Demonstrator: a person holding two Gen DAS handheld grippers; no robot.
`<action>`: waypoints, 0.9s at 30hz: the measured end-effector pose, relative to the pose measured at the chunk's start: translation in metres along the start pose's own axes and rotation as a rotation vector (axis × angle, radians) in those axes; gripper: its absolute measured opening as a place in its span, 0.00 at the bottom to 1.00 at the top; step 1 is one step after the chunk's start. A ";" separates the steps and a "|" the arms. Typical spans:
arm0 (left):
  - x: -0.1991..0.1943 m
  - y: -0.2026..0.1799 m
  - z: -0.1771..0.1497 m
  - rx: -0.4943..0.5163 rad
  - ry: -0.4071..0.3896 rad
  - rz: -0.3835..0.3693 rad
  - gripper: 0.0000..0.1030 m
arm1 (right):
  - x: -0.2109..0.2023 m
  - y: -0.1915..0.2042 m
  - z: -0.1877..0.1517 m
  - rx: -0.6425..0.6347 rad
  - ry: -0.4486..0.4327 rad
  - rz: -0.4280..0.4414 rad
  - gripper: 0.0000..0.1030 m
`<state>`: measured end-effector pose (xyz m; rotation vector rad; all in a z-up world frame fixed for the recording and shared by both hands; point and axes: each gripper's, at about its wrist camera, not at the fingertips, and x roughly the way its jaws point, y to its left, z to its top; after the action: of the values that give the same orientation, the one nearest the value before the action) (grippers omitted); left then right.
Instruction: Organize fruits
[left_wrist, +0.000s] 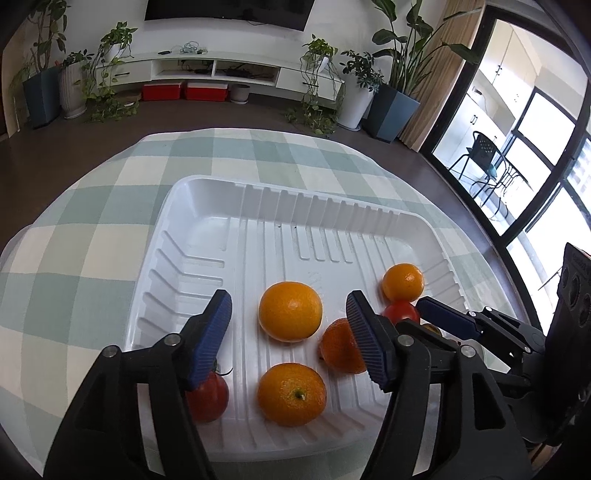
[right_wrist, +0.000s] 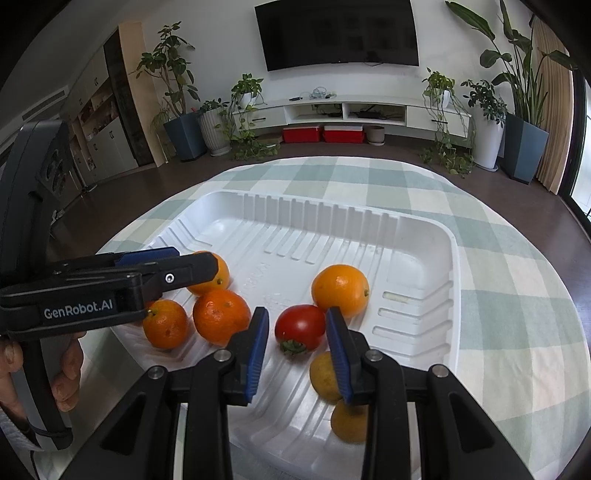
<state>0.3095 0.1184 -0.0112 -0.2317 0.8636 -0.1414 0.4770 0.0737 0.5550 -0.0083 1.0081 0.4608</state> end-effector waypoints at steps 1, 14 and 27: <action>-0.002 0.000 0.000 -0.001 -0.003 0.001 0.68 | -0.001 0.000 0.000 -0.001 -0.002 0.001 0.34; -0.036 -0.012 -0.013 0.002 -0.059 -0.007 0.93 | -0.024 0.012 -0.007 -0.018 -0.038 -0.001 0.34; -0.076 -0.032 -0.045 0.009 -0.111 0.011 0.94 | -0.074 0.021 -0.038 -0.010 -0.091 -0.005 0.37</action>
<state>0.2256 0.0978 0.0249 -0.2243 0.7535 -0.1211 0.4052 0.0574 0.5988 0.0010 0.9161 0.4584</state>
